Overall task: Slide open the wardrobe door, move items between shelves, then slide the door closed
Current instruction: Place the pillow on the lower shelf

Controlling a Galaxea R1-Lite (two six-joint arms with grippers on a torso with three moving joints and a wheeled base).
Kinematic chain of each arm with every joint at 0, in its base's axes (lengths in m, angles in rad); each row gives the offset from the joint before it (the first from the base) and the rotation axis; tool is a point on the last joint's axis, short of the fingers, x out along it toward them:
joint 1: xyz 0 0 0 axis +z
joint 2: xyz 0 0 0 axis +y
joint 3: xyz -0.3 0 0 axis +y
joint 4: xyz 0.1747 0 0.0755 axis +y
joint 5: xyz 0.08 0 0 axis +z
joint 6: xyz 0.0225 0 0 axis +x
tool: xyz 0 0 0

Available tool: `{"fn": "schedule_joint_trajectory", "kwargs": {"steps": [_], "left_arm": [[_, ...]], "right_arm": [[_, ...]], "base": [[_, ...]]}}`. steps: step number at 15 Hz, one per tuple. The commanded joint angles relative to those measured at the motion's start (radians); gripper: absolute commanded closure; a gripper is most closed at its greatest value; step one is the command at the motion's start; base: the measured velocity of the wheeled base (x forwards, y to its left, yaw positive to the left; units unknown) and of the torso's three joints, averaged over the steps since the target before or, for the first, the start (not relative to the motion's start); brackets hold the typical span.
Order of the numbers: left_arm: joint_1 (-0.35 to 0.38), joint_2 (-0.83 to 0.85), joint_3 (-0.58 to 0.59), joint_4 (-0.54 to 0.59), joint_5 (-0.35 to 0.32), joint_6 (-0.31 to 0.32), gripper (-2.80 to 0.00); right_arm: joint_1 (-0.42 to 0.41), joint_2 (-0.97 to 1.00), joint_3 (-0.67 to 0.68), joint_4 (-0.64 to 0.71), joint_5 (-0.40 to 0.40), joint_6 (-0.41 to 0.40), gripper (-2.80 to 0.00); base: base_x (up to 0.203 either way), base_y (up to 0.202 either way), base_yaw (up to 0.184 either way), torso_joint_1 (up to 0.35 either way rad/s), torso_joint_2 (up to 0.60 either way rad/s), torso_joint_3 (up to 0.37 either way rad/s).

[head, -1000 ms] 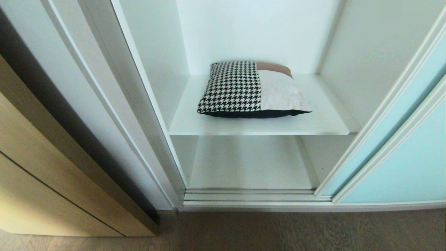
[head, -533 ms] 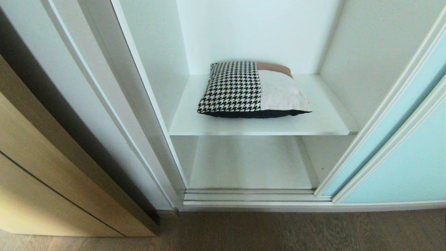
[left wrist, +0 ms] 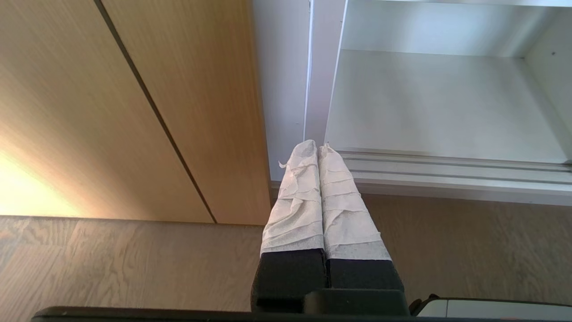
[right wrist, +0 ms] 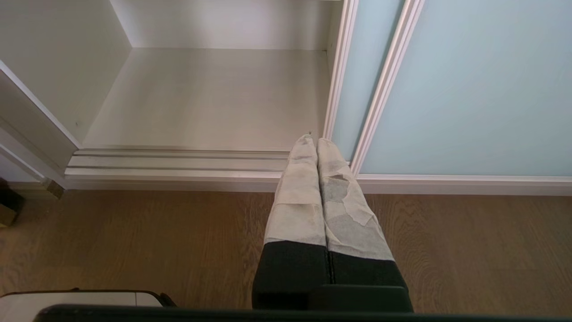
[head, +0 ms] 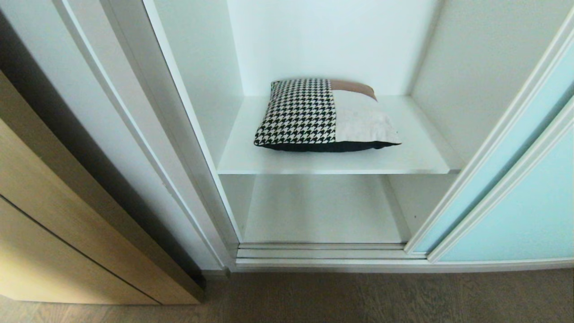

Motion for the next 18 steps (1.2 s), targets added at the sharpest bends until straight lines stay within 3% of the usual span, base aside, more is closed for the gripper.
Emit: {"fn": "schedule_joint_trajectory", "kwargs": {"steps": [1,3,6,12,15,18], "left_arm": [[0.0,0.002,0.0,0.0,0.0,-0.001,0.0],[0.001,0.002,0.0,0.0,0.0,0.001,0.0],[0.0,0.002,0.0,0.0,0.0,0.001,0.0],[0.001,0.002,0.0,0.0,0.0,-0.001,0.0],[0.001,0.002,0.0,0.0,0.0,-0.001,0.0],[0.001,0.002,0.0,0.0,0.0,-0.001,0.0]], "right_arm": [[0.0,-0.003,-0.004,0.002,-0.004,-0.002,0.0],[0.0,0.007,-0.098,0.016,-0.023,-0.003,0.0],[0.0,0.149,-0.378,0.067,-0.047,-0.002,0.0],[0.004,0.685,-0.899,0.167,0.007,0.04,0.0],[0.092,0.933,-1.108,0.208,0.07,0.129,0.0],[0.187,1.134,-1.215,0.242,0.093,0.18,0.0]], "base": [[0.0,0.0,0.0,0.0,0.0,0.0],[0.0,0.0,0.0,0.0,0.0,0.0],[0.0,0.0,0.0,0.0,0.0,0.0],[0.0,0.0,0.0,0.0,0.0,0.0],[0.0,0.0,0.0,0.0,0.0,0.0],[0.0,0.0,0.0,0.0,0.0,0.0]]}}
